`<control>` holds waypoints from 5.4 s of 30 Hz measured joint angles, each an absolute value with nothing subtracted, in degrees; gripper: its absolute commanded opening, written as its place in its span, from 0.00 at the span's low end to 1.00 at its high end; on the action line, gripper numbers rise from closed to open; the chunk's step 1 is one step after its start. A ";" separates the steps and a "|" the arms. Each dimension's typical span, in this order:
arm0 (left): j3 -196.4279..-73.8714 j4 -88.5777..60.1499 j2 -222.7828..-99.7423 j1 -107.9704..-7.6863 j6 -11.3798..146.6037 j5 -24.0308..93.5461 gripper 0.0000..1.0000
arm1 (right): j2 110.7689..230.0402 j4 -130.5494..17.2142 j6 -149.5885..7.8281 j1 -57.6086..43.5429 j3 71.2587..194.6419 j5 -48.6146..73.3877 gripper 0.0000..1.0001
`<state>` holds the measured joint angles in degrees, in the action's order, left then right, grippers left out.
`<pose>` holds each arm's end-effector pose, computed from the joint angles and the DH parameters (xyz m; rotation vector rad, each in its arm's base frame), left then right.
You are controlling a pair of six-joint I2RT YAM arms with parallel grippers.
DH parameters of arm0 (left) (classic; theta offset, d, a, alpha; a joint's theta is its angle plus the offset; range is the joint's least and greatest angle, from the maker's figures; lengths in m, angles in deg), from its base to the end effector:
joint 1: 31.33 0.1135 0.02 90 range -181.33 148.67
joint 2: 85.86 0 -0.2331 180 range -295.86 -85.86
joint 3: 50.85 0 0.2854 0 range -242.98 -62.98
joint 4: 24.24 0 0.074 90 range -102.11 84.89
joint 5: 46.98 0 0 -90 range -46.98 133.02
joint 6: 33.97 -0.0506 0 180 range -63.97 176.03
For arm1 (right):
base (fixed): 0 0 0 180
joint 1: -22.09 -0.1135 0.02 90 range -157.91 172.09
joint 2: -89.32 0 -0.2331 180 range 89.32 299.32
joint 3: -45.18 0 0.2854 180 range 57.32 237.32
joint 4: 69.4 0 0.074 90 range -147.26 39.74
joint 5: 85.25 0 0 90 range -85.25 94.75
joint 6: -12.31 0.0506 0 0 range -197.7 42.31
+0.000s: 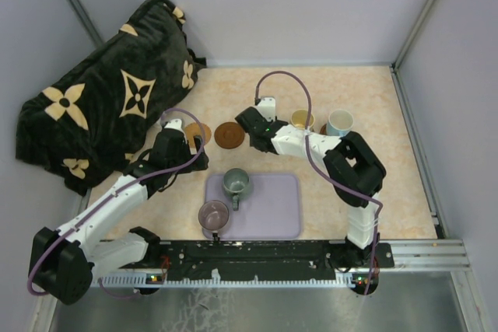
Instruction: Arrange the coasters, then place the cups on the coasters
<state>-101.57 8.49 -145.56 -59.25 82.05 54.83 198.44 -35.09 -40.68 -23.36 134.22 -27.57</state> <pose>0.2492 -0.1203 0.1880 -0.0682 2.2921 -0.2545 0.3226 0.2892 0.1408 0.0446 2.3278 -0.0145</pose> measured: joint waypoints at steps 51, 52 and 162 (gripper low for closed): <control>-101.57 8.64 -146.08 -59.25 82.23 55.05 0.99 | 193.77 -30.00 -36.20 -27.73 131.55 -29.95 0.54; -101.57 8.66 -146.08 -59.25 82.25 55.05 0.99 | 192.96 -29.49 -35.92 -27.99 131.18 -30.41 0.55; -111.69 22.43 -165.36 -89.22 93.66 54.75 0.00 | 145.94 -25.10 -31.00 -30.88 104.91 -35.04 0.64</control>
<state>-111.69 22.43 -165.36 -89.22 93.66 54.75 145.94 -25.10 -31.00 -30.88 104.91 -35.04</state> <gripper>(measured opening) 0.278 0.644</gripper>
